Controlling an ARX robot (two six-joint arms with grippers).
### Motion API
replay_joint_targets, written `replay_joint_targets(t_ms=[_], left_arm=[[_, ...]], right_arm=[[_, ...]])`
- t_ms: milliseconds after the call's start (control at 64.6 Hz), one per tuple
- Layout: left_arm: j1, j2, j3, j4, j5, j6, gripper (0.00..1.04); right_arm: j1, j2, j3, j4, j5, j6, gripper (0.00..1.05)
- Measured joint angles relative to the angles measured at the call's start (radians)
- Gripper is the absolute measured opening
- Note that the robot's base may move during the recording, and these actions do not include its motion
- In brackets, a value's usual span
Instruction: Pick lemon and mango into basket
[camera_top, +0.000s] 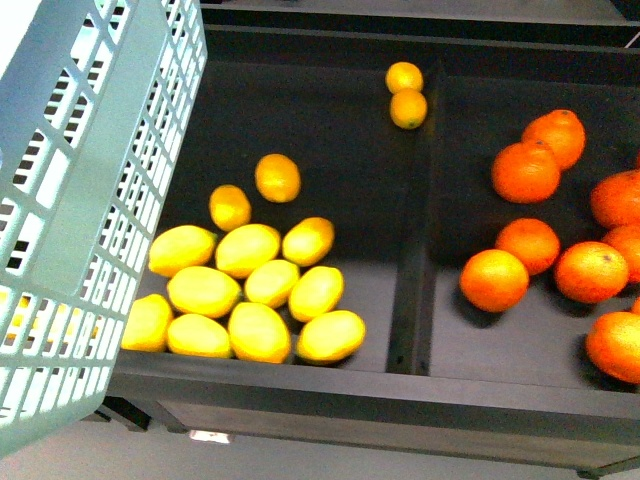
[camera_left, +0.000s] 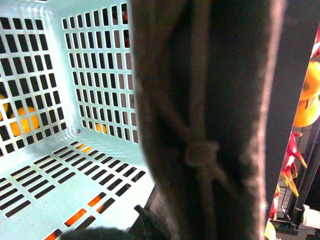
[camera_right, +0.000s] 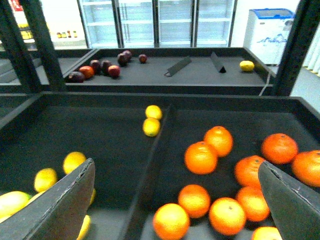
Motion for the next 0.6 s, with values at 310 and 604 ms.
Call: replay_joint_targets(t_ms=[310, 604], left_arm=[[0.0, 0.0, 0.0, 0.0, -0.003, 0.001, 0.05], [0.0, 0.0, 0.0, 0.0, 0.0, 0.0, 0.05]], right_arm=[[0.0, 0.0, 0.0, 0.0, 0.0, 0.0, 0.96], [0.0, 0.001, 0.0, 0.0, 0.002, 0.0, 0.96]])
